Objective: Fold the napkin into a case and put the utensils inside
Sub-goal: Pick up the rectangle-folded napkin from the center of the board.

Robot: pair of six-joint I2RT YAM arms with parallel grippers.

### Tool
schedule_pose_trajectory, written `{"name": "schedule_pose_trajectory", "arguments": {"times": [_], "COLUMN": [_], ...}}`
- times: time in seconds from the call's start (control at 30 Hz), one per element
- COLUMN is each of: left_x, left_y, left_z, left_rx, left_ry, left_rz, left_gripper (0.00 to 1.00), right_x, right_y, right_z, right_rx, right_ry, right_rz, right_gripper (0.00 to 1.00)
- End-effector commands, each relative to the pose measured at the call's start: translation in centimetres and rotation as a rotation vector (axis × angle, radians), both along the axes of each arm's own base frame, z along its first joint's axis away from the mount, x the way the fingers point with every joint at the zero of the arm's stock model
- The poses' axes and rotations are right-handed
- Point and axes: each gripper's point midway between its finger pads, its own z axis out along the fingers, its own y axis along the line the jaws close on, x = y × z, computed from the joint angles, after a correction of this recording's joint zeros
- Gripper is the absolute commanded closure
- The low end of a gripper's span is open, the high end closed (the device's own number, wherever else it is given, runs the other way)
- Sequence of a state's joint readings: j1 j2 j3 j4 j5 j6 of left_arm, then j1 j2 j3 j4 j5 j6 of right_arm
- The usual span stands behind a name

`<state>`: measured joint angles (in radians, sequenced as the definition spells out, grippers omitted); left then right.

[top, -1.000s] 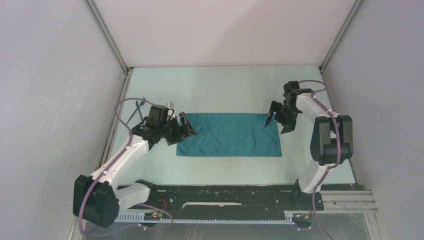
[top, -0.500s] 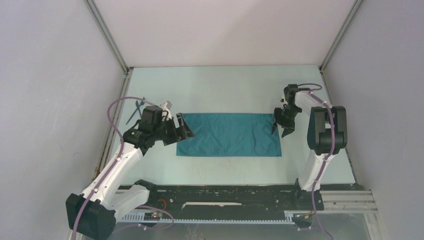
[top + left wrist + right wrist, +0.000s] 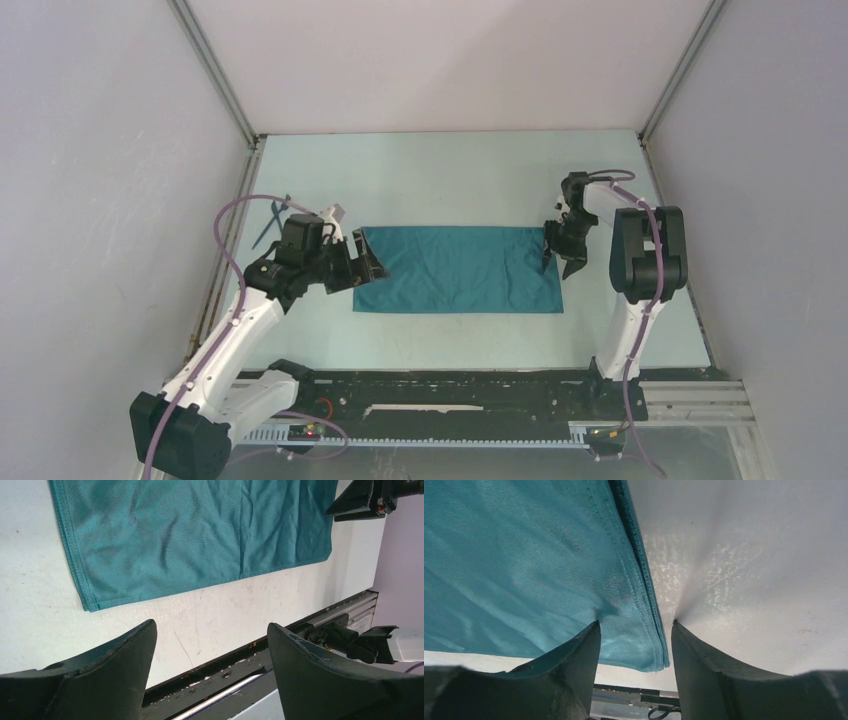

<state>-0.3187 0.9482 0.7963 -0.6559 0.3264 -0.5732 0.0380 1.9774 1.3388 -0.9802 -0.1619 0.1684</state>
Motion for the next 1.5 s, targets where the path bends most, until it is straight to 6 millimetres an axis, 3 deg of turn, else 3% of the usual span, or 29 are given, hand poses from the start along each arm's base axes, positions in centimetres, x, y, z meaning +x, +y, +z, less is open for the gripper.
{"name": "schedule_pose_trajectory", "arguments": {"times": [0.0,0.27,0.5,0.8,0.93,1.27,1.47], "left_x": [0.3,0.3,0.1,0.0,0.0,-0.1,-0.3], "left_y": [-0.7,-0.4,-0.4,-0.4,-0.5,-0.5,-0.5], "left_z": [3.0,3.9,4.7,4.9,4.8,4.9,4.7], "left_rx": [-0.034,-0.027,-0.032,-0.035,-0.035,-0.040,-0.045], "left_ry": [-0.088,-0.108,-0.128,-0.131,-0.130,-0.129,-0.121], "left_rz": [-0.043,-0.045,-0.049,-0.051,-0.053,-0.052,-0.052], "left_gripper": [0.12,0.12,0.12,0.12,0.12,0.12,0.12], "right_x": [0.7,0.5,0.9,1.5,1.8,2.2,1.8], "right_y": [0.4,0.6,0.3,-0.2,-1.1,-0.4,-4.4], "right_z": [-0.8,-2.3,-2.2,-2.0,-1.5,0.2,1.1], "right_rx": [-0.011,-0.054,-0.102,-0.159,-0.216,-0.184,-0.346], "right_ry": [-0.005,0.011,-0.013,-0.049,-0.077,-0.122,-0.110], "right_rz": [0.038,0.037,0.022,0.067,0.077,0.036,-0.040], "right_gripper": [0.37,0.52,0.63,1.00,1.00,1.00,1.00]}}
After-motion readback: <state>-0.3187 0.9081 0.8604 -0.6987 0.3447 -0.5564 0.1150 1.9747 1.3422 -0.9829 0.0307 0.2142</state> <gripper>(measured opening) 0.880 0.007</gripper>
